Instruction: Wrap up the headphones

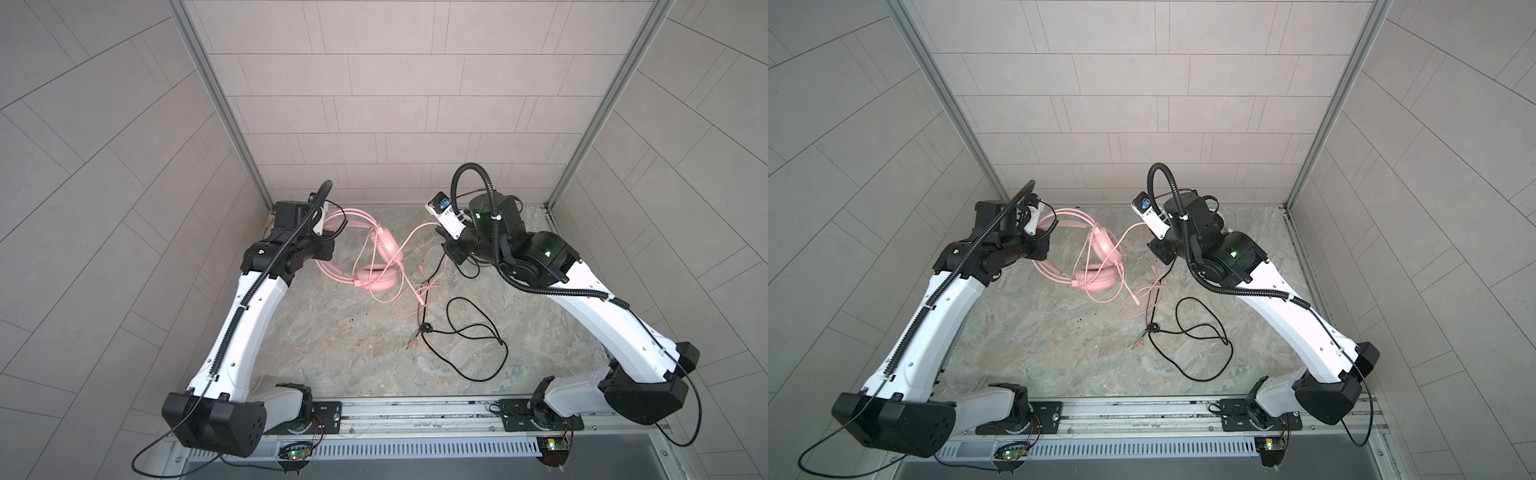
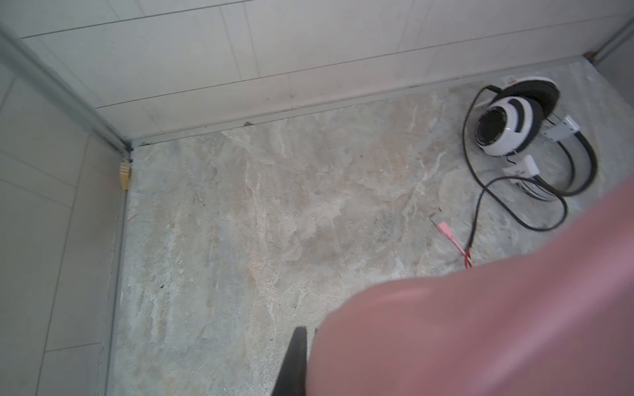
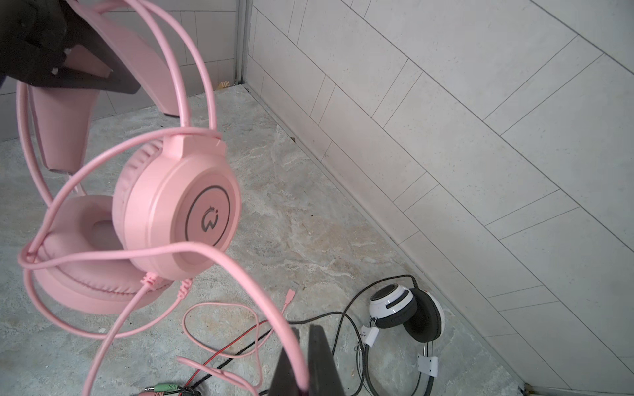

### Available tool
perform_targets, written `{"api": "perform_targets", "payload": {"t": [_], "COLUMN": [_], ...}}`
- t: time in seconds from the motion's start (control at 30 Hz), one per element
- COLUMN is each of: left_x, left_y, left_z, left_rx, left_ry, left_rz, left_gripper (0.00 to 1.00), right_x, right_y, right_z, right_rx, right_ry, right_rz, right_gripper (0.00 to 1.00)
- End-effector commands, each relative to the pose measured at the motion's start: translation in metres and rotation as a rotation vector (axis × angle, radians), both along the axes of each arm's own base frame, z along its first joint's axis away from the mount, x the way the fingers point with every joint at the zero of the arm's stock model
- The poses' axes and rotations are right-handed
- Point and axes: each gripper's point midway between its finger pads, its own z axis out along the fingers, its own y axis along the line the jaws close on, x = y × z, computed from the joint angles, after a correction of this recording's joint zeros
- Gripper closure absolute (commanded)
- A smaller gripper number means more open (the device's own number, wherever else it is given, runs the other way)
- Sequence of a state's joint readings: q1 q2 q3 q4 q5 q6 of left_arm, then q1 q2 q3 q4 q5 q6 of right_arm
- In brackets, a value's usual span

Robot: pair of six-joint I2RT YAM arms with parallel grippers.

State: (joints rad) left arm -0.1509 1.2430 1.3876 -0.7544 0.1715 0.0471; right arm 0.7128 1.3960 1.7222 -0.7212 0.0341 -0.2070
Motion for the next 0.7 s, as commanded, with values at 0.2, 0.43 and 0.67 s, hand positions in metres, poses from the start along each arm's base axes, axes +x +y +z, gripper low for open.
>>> {"api": "perform_targets", "payload": {"t": [0.2,0.43,0.67], "left_x": [-0.024,-0.039,-0.044], "left_y": [-0.064,-0.088,-0.109], "left_z": [0.012,0.032,0.042], "left_rx": [-0.234,-0.367,-0.494], "left_ry": [0.076,0.059,0.097], "left_rz": [-0.319,-0.445,-0.553], "left_gripper": [1.0,1.0,1.0], "right_x": [0.019,0.049,0.059], "right_y": [0.041,0.046,0.052], "right_z": [0.026,0.003,-0.011], "right_rx": [0.089,0.155,0.213], "right_ry": [-0.074,0.02,0.078], "right_rz": [0.13,0.119,0.12], "right_gripper": [1.0,1.0,1.0]}}
